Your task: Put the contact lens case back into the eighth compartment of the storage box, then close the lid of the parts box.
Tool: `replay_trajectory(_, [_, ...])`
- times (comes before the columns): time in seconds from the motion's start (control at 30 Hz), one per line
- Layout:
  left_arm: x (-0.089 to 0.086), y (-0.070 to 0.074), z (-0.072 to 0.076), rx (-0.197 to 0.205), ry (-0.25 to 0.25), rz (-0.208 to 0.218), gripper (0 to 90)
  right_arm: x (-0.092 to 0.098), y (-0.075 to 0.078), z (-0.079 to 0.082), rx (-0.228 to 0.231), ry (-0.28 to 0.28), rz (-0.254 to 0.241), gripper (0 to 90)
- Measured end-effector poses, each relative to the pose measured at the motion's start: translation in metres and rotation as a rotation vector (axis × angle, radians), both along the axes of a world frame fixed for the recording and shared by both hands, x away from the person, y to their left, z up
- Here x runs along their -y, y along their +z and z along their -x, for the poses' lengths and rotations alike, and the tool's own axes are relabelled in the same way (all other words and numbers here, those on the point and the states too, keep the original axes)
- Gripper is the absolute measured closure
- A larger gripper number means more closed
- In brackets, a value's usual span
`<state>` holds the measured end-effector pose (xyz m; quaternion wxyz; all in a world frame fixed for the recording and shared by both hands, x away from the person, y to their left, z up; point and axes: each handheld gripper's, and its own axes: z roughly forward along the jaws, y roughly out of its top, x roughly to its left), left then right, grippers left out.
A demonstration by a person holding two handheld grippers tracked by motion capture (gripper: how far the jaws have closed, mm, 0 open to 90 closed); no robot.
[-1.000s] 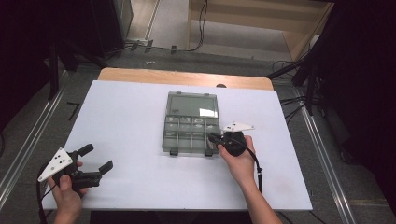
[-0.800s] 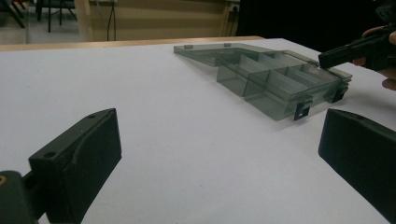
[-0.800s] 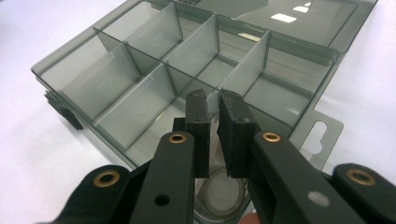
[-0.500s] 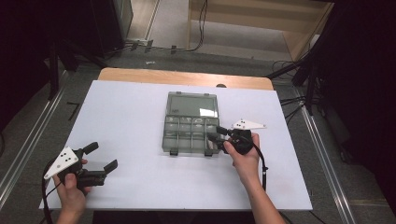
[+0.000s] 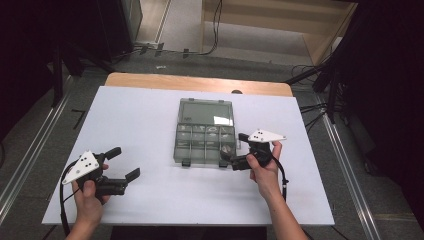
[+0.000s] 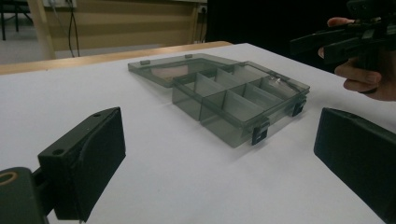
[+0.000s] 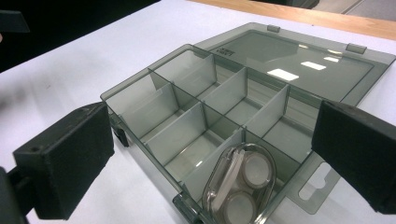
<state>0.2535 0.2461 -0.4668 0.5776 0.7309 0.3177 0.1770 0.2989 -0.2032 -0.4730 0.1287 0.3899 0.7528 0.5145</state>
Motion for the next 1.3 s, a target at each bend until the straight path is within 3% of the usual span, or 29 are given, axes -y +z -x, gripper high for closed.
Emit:
replay_trajectory(0.2, [0.017,0.002,-0.006,-0.003,-0.028,-0.012,1.0,0.005,0.0,0.0,0.003,-0.034,-0.007,0.0])
replay_trajectory(0.67, [0.046,0.004,-0.031,-0.018,-0.084,0.017,0.0,0.009,0.0,0.0,0.008,-0.048,-0.007,0.0])
replay_trajectory(1.3, [0.063,0.003,-0.06,-0.049,-0.081,0.02,0.0,0.013,-0.001,-0.004,0.005,-0.067,-0.017,0.0])
